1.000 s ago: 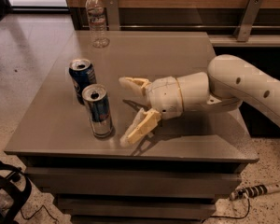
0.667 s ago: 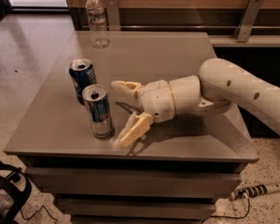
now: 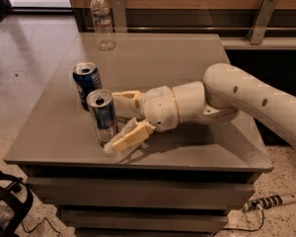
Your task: Move redbull can near water bottle
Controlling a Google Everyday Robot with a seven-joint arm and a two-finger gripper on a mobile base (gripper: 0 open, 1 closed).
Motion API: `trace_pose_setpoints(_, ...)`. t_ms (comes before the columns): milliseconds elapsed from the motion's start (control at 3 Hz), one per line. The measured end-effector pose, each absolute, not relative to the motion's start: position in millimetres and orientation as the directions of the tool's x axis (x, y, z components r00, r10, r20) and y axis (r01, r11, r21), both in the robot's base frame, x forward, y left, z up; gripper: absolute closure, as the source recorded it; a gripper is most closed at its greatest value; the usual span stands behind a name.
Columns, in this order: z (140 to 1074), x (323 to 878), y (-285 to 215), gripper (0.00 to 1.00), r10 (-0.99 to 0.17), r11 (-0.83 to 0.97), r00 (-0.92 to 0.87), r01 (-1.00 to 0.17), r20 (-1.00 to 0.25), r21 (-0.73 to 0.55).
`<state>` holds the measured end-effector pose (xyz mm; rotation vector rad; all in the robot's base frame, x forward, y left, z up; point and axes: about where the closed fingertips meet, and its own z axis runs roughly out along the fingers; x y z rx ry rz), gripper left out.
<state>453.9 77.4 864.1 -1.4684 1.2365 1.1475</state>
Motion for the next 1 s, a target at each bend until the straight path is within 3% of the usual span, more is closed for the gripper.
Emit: trace_pose_setpoints(1000, 865.6, 450.7, 83.0, 0.93, -0.183, -0.136, 0.084, -0.989, -0.979, -0.06)
